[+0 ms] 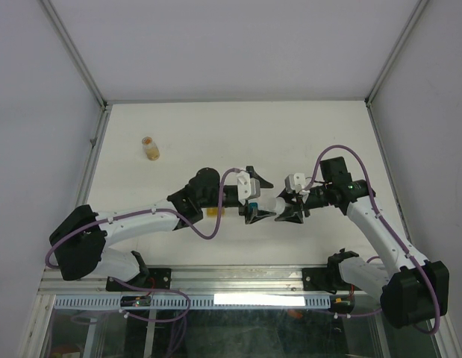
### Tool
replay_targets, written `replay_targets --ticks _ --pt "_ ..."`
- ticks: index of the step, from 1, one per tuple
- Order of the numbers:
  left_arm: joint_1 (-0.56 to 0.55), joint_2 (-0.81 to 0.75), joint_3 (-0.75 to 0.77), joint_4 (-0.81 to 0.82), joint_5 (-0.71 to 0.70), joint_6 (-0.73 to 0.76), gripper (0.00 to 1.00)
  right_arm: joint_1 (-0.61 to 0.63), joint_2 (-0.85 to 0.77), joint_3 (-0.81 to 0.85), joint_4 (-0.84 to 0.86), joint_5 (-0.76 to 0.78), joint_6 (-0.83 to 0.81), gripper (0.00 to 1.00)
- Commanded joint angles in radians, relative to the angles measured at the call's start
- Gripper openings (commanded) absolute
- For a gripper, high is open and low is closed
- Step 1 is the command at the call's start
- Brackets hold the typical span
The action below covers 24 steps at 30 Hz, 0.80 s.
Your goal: Sort the pills into containers
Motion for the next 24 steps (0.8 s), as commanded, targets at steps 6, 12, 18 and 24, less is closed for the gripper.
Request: replay_targets --ticks 6,12,18,24 --pt "0.015 -0.005 0.054 -0.041 0.064 0.014 0.68 0.001 -0.003 0.022 0.014 -0.05 -0.017 0.0" --pt "0.015 0.017 0.073 -0.042 0.087 0.003 0.61 0.001 -0.002 0.022 0.014 -0.049 -0.017 0.0" --pt "0.015 0.027 0.082 -0.044 0.097 -0.005 0.54 0.002 -0.002 0.022 0.014 -0.049 -0.017 0.0" --pt "0.015 0.022 0.085 -0.055 0.097 -0.013 0.42 0.001 -0.003 0.022 0.013 -0.05 -0.017 0.0"
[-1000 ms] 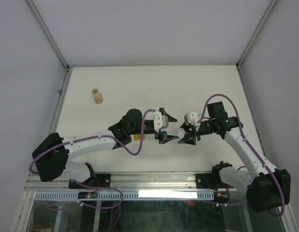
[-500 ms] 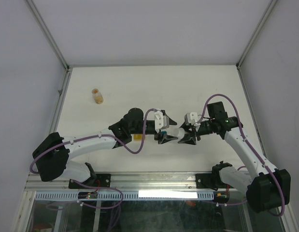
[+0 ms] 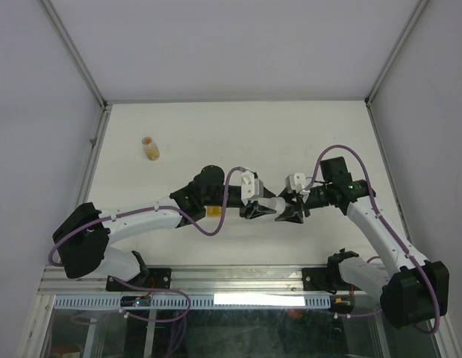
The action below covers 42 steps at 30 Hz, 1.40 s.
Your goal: Sort the pills into containers
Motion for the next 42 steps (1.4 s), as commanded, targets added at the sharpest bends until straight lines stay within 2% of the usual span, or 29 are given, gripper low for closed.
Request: replay_targets --ticks 1,3,6,10,12,15,18,22,31,42 --pt "0.009 -0.008 0.048 0.018 0.027 -0.015 0.37 0.002 -0.004 0.021 0.014 -0.046 -0.017 0.0" --pt "0.009 -0.013 0.047 0.02 0.029 -0.038 0.25 0.002 -0.004 0.022 0.014 -0.044 -0.017 0.0" --pt "0.01 -0.024 0.038 0.043 0.032 -0.1 0.17 0.002 -0.004 0.022 0.015 -0.043 -0.016 0.0" --pt "0.005 -0.036 0.012 0.112 0.036 -0.266 0.08 0.0 -0.003 0.023 0.016 -0.04 -0.017 0.0" --pt "-0.016 -0.043 -0.006 0.156 -0.017 -0.375 0.01 -0.001 -0.002 0.023 0.016 -0.039 -0.017 0.0" --pt "-0.068 -0.055 -0.022 0.17 -0.175 -0.502 0.0 0.0 -0.003 0.024 0.016 -0.039 -0.017 0.0" --pt "-0.116 -0.059 -0.026 0.156 -0.394 -0.63 0.0 -0.001 -0.001 0.023 0.017 -0.039 -0.015 0.0" --pt "-0.13 -0.061 -0.025 0.132 -0.511 -0.765 0.0 -0.002 -0.001 0.022 0.017 -0.038 -0.015 0.0" --pt "-0.142 -0.103 -0.004 0.094 -0.618 -1.011 0.0 -0.003 0.0 0.022 0.019 -0.036 -0.014 0.0" --pt "-0.147 -0.134 0.031 0.048 -0.639 -1.126 0.0 -0.003 0.006 0.022 0.02 -0.029 -0.012 0.0"
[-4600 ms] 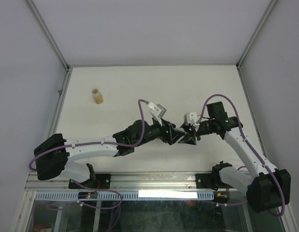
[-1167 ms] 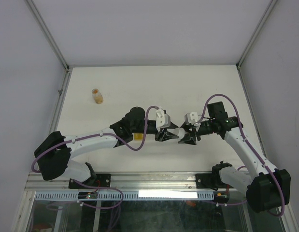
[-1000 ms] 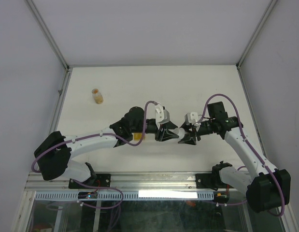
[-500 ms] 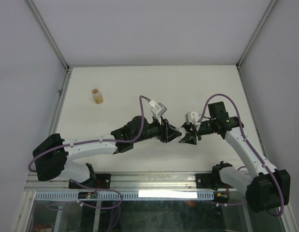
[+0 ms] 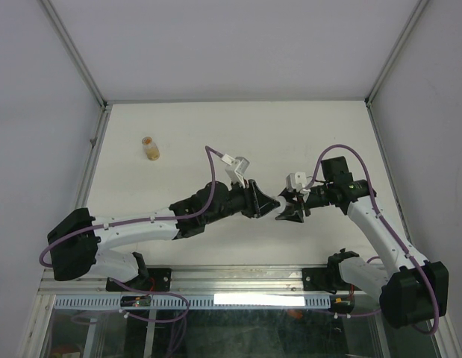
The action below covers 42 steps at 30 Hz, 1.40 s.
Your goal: Sort the pills into containers
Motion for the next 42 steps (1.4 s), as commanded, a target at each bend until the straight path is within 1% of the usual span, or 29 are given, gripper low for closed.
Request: replay_targets --ticks 1,11,15,18,22,24,26,28,30,33,35,42 --pt "-0.006 -0.07 0.08 0.094 -0.02 -0.124 0.0 0.01 0.006 0.021 0.017 -0.034 -0.015 0.0" --pt "-0.005 -0.092 0.08 0.07 -0.05 -0.225 0.0 0.01 0.009 0.02 0.033 -0.02 0.005 0.0" --pt "-0.003 -0.092 0.084 0.042 -0.091 -0.268 0.0 0.01 0.009 0.019 0.041 -0.012 0.013 0.0" --pt "-0.003 -0.083 0.104 0.002 -0.117 -0.298 0.03 0.01 0.008 0.019 0.044 -0.007 0.016 0.0" --pt "-0.002 -0.056 0.13 -0.006 -0.094 -0.306 0.03 0.01 0.005 0.018 0.047 -0.007 0.019 0.0" --pt "-0.002 -0.043 0.135 0.002 -0.076 -0.299 0.05 0.01 0.004 0.019 0.047 -0.008 0.02 0.0" --pt "-0.001 -0.035 0.132 0.013 -0.063 -0.295 0.12 0.011 0.002 0.018 0.046 -0.007 0.02 0.0" --pt "-0.002 -0.032 0.125 0.028 -0.046 -0.289 0.26 0.01 0.002 0.019 0.046 -0.008 0.021 0.0" --pt "-0.002 -0.031 0.118 0.043 -0.029 -0.279 0.44 0.01 0.002 0.02 0.046 -0.009 0.02 0.0" --pt "-0.002 -0.036 0.1 0.078 0.001 -0.259 0.59 0.011 0.002 0.021 0.046 -0.011 0.02 0.0" --pt "-0.002 -0.039 0.082 0.097 0.011 -0.253 0.66 0.01 0.002 0.02 0.045 -0.011 0.02 0.0" --pt "-0.001 -0.071 0.025 0.101 -0.01 -0.232 0.81 0.01 0.001 0.02 0.043 -0.014 0.02 0.0"
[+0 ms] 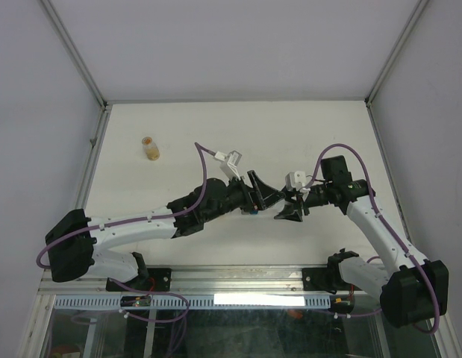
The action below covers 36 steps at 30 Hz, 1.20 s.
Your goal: Sort the pills into containers
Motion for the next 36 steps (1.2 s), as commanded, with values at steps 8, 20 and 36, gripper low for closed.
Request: replay_targets --ticks 8,20,36 --pt "-0.004 -0.103 -0.087 0.139 -0.014 0.07 0.94 0.003 -0.005 0.022 0.005 -0.003 -0.007 0.0" --pt "0.119 -0.192 -0.289 0.463 0.483 0.985 0.98 0.002 -0.007 0.021 0.002 -0.01 -0.012 0.0" --pt "0.141 0.042 -0.129 0.413 0.563 1.334 0.96 0.002 -0.004 0.019 -0.004 -0.014 -0.02 0.0"
